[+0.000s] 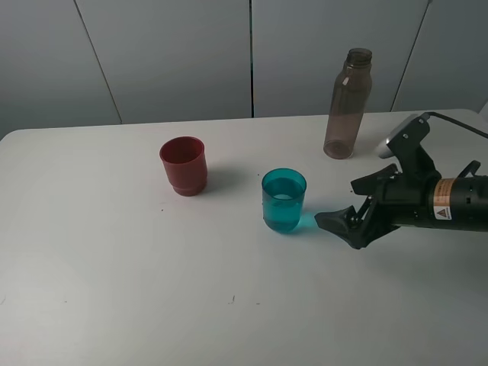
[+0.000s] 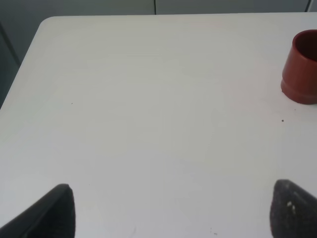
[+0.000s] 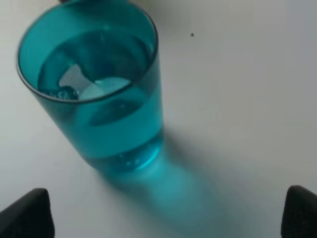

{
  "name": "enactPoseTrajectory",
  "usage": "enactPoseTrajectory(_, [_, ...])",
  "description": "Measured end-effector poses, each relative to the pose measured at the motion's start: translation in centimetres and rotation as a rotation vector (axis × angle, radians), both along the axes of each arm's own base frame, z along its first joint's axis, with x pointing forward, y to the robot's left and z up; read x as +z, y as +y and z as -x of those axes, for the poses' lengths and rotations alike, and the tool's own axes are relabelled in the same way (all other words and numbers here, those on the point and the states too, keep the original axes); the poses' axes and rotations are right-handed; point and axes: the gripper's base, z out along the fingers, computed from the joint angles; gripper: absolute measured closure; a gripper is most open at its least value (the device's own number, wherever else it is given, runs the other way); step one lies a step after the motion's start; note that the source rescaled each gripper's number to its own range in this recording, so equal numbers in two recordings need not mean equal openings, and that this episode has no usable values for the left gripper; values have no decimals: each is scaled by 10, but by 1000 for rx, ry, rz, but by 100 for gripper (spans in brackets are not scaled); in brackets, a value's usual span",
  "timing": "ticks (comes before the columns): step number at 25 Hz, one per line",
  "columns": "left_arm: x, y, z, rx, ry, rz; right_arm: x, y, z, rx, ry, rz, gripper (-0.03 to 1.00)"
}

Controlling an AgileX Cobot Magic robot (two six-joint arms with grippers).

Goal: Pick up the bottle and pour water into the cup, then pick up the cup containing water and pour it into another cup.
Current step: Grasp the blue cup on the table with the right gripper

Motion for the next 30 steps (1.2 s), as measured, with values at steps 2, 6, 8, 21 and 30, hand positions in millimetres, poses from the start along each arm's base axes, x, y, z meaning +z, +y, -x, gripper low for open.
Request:
enactPoseTrajectory(2, [0,0,0,0,0,0,0,5,1,19,2,-8,-3])
enactPoseTrajectory(6, [0,0,0,0,0,0,-10,14,5,82,25,0,-3])
enactPoseTrajectory(8, [0,0,0,0,0,0,-17,16,6,101,42,3,-3])
enactPoseTrajectory(21, [0,0,0,0,0,0,-46,16,5,129,52,33,-3])
enactPoseTrajectory(30, [0,0,0,0,0,0,-39,18,-7,120,-53,20,-3])
